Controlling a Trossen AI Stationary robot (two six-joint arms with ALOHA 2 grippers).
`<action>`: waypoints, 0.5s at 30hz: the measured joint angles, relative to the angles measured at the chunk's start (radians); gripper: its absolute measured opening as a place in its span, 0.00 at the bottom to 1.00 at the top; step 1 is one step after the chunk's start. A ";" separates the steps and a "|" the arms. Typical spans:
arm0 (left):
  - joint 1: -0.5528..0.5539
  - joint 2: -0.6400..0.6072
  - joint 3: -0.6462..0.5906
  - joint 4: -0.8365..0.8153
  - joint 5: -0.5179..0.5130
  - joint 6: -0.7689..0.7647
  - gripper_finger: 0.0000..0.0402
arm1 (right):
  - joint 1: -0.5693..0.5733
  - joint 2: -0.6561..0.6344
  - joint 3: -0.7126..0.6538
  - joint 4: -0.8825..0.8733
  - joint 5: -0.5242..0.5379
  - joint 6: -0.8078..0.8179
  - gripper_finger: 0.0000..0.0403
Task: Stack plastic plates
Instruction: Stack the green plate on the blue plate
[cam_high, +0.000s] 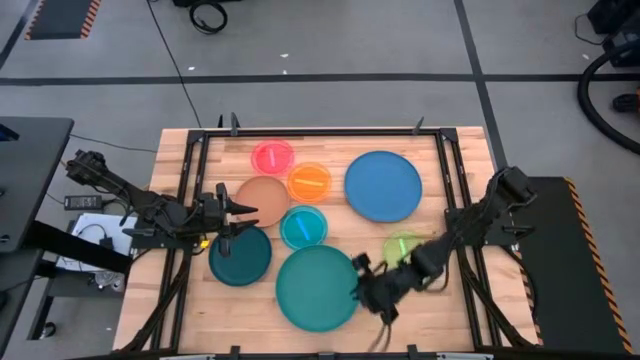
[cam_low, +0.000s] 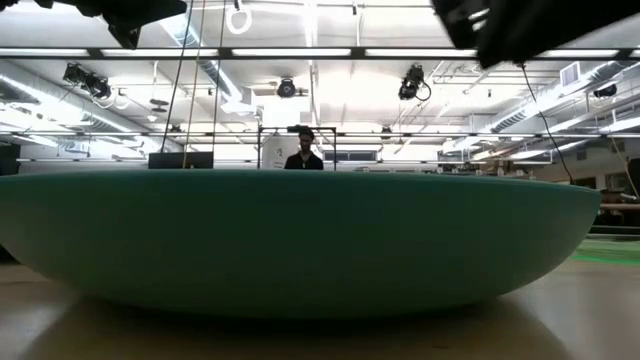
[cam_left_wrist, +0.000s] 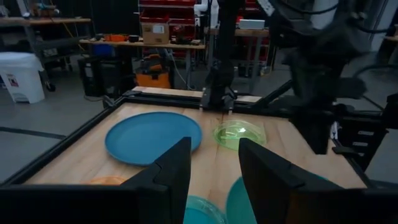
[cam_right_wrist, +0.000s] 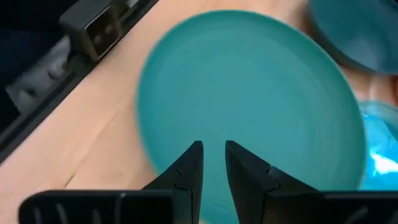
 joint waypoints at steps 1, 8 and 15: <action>0.000 0.000 0.000 0.000 0.000 0.012 0.35 | 0.015 0.021 0.014 -0.006 0.020 -0.009 0.20; 0.046 0.000 0.000 0.006 -0.002 0.027 0.35 | 0.065 0.151 0.159 -0.204 0.058 -0.041 0.36; 0.115 0.000 0.000 0.007 -0.002 -0.008 0.35 | 0.073 0.254 0.196 -0.295 0.049 -0.106 0.50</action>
